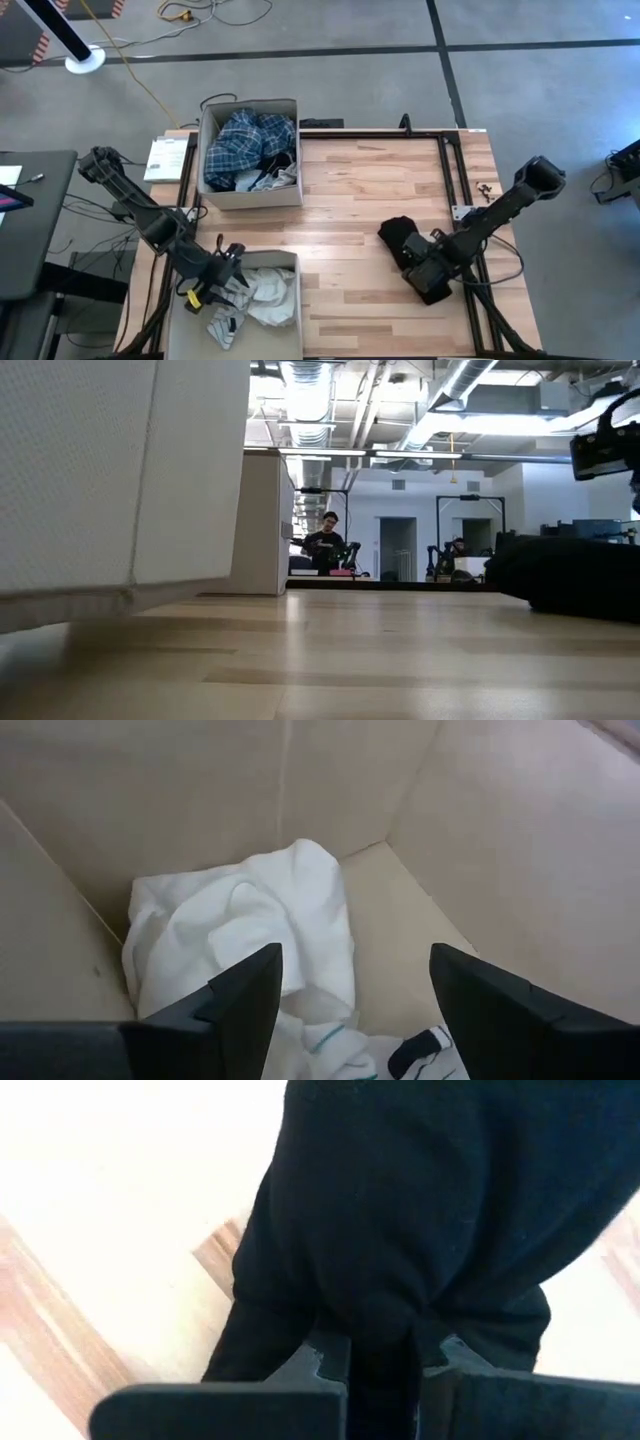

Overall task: Sort clothes
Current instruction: Put the black shirt into the top light brown laundry organizer

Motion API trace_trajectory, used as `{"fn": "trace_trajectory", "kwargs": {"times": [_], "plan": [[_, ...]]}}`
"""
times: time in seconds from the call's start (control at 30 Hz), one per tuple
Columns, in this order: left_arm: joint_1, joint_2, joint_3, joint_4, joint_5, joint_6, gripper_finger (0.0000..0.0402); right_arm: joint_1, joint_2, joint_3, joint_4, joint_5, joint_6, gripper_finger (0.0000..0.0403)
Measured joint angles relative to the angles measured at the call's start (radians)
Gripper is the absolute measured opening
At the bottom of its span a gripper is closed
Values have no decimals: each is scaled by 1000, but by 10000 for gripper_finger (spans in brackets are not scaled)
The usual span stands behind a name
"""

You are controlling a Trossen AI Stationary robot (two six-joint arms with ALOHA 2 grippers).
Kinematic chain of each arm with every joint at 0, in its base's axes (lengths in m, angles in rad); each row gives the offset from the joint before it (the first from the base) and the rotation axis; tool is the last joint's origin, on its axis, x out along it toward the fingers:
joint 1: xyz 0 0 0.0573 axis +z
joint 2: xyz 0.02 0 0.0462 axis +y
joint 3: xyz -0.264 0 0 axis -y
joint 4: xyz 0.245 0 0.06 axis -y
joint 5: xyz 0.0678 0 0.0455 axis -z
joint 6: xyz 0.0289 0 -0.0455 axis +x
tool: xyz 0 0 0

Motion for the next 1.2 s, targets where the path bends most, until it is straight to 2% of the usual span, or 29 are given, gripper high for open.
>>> {"fn": "trace_trajectory", "kwargs": {"times": [0.27,0.43,0.63,0.77,0.87,1.07,1.2], "plan": [[0,-6,1,-7,5,-8,259,-28,1,30,-4,40,-78,33],[3,-6,2,-12,54,-8,260,-73,-1,31,-7,41,-157,33],[48,-6,92,-224,-38,30,261,-137,-2,32,23,21,-265,33],[41,-8,185,-203,-98,126,261,-179,-2,33,66,-5,-335,32],[35,-7,201,-207,-82,129,261,-197,-3,33,90,-12,-367,32],[115,62,136,-415,-54,22,261,-216,-3,34,99,-13,-407,32],[132,85,121,-292,33,100,261,-232,-3,34,106,-19,-432,32]]}}
